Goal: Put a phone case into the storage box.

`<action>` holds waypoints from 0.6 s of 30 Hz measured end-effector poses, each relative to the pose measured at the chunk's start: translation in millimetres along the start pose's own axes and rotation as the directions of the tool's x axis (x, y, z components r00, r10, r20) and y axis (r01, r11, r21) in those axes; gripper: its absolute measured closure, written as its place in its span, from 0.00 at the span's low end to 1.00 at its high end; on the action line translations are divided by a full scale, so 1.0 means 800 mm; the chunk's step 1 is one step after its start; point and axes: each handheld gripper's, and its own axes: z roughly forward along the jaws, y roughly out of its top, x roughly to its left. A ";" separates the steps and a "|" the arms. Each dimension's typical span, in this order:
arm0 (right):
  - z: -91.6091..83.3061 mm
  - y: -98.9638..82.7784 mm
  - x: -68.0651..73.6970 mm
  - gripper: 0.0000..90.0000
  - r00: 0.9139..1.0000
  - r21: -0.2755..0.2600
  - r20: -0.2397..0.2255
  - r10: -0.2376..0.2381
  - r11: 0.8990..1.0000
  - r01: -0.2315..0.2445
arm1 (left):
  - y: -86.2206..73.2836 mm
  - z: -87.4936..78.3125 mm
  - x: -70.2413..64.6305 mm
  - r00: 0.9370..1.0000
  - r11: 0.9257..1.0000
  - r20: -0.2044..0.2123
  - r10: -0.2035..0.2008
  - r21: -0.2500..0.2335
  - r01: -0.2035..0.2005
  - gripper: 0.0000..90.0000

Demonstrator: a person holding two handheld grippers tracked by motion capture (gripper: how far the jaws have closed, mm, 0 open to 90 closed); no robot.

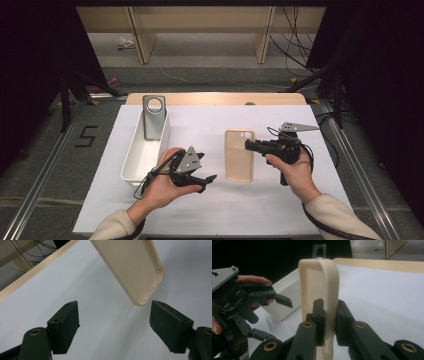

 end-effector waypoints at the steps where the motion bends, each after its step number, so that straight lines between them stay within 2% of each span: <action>1: 0.000 0.000 0.000 0.90 1.000 -0.001 0.001 0.000 1.000 0.000 | 0.000 0.000 0.000 1.000 1.000 0.003 -0.003 -0.001 0.003 0.26; 12: 0.001 0.000 0.002 0.90 1.000 -0.002 -0.003 0.003 1.000 -0.003 | 0.000 -0.001 0.002 0.999 0.999 -0.013 -0.035 -0.023 0.034 0.26; 15: 0.003 0.000 0.003 0.90 1.000 -0.006 -0.003 0.002 1.000 -0.002 | 0.001 -0.001 0.004 0.998 0.998 -0.021 -0.059 -0.037 0.058 0.26; 18: 0.005 0.000 0.005 0.90 1.000 -0.007 -0.003 0.001 1.000 -0.001 | 0.005 -0.002 0.005 0.994 0.993 -0.030 -0.101 -0.064 0.099 0.27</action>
